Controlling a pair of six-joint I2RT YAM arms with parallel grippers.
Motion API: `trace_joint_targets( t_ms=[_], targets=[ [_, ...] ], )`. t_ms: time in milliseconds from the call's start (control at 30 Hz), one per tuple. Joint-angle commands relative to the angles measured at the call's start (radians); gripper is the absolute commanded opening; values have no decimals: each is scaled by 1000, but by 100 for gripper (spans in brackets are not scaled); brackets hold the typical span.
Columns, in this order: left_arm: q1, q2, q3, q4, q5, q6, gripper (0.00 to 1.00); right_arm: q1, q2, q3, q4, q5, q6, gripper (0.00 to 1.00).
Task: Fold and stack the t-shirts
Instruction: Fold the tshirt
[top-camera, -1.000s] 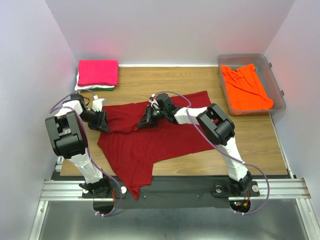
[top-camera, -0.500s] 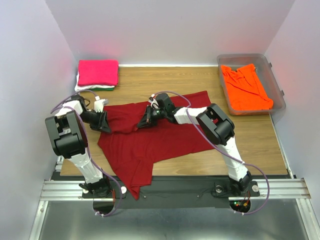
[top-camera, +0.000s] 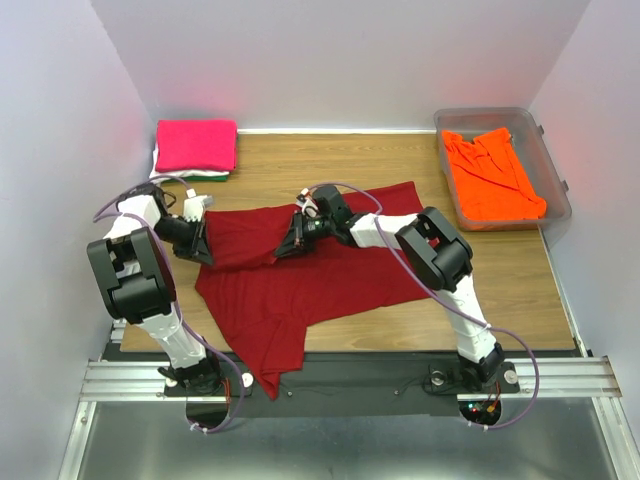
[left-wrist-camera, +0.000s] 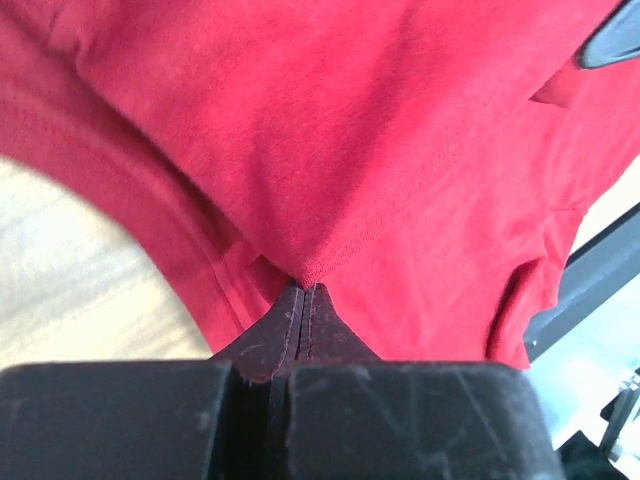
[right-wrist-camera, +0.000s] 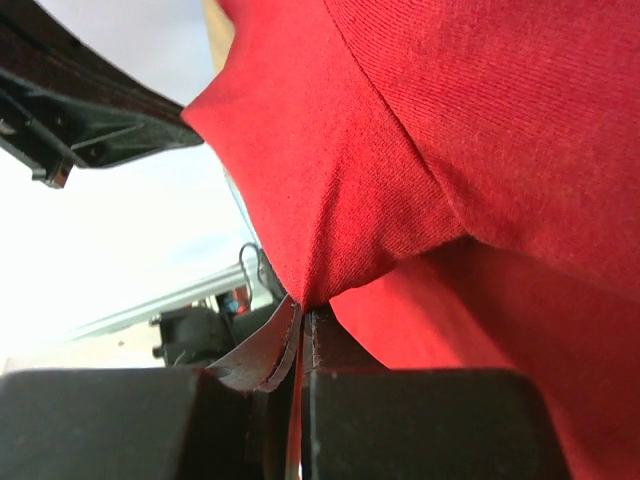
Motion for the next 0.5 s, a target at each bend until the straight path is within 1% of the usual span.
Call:
trace_joint_targets(
  t_ms=[0, 100, 233, 267, 300, 333, 400, 467],
  targets=[
    [10, -50, 39, -91, -57, -19, 0, -6, -72, -22, -28, -75, -19, 1],
    [10, -20, 61, -119, -78, -20, 0, -6, -55, -22, -58, -73, -42, 1],
    [10, 14, 50, -132, -105, -20, 0, -6, -24, 11, -98, -50, -92, 1],
    [10, 14, 41, -120, -112, -22, 0, -6, -18, 21, -107, -43, -113, 7],
    [8, 16, 18, -116, -132, -22, 0, -6, -6, 42, -132, -35, -125, 9],
    [8, 20, 7, -116, -141, -22, 0, -8, -3, 47, -141, -32, -134, 9],
    [8, 22, -17, -116, -151, -14, 0, -8, -3, 50, -152, -20, -154, 5],
    [8, 14, -51, -100, -151, -8, 0, -8, -9, 56, -161, -6, -174, 5]
  ],
)
